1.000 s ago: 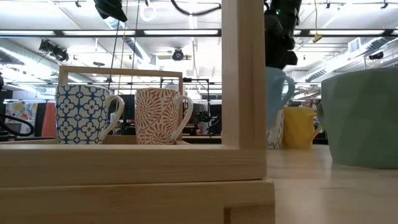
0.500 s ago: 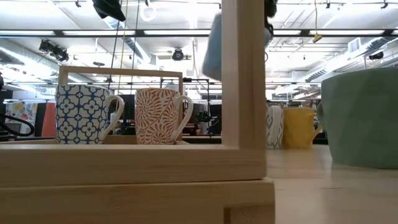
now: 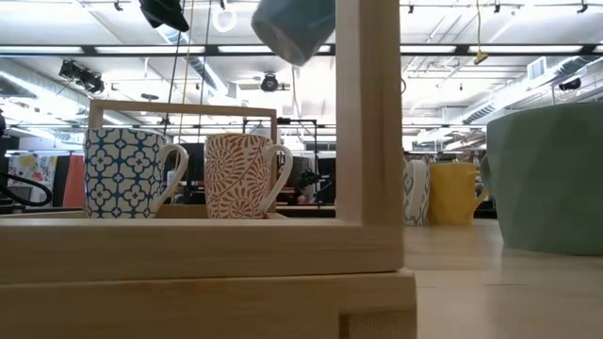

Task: Place coffee mugs
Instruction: Put the light blue mug on the shelf

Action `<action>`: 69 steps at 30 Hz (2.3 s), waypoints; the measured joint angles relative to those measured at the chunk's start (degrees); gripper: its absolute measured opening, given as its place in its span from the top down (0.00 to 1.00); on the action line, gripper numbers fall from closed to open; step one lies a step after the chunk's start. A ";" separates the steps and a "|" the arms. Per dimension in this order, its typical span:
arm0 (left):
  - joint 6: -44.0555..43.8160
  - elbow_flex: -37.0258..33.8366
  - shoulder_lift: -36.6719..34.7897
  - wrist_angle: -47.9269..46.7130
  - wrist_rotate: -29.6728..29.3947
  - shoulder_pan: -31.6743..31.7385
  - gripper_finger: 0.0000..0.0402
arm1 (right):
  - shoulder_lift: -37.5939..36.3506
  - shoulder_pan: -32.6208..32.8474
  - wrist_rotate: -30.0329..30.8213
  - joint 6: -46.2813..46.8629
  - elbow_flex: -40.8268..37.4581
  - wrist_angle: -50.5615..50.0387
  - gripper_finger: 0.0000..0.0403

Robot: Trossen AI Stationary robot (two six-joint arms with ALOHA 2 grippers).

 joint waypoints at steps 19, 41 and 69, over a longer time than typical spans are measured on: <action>0.11 0.00 0.00 -0.03 0.49 0.02 0.49 | 0.49 -0.16 -4.98 -11.00 2.42 7.05 0.95; 0.09 0.02 -0.01 -2.07 0.51 0.01 0.49 | 28.17 -0.22 -5.33 -26.65 34.86 -18.71 0.94; 0.02 0.04 -0.02 -5.62 0.47 0.01 0.49 | 39.63 -0.21 -7.58 -33.54 34.77 -14.98 0.94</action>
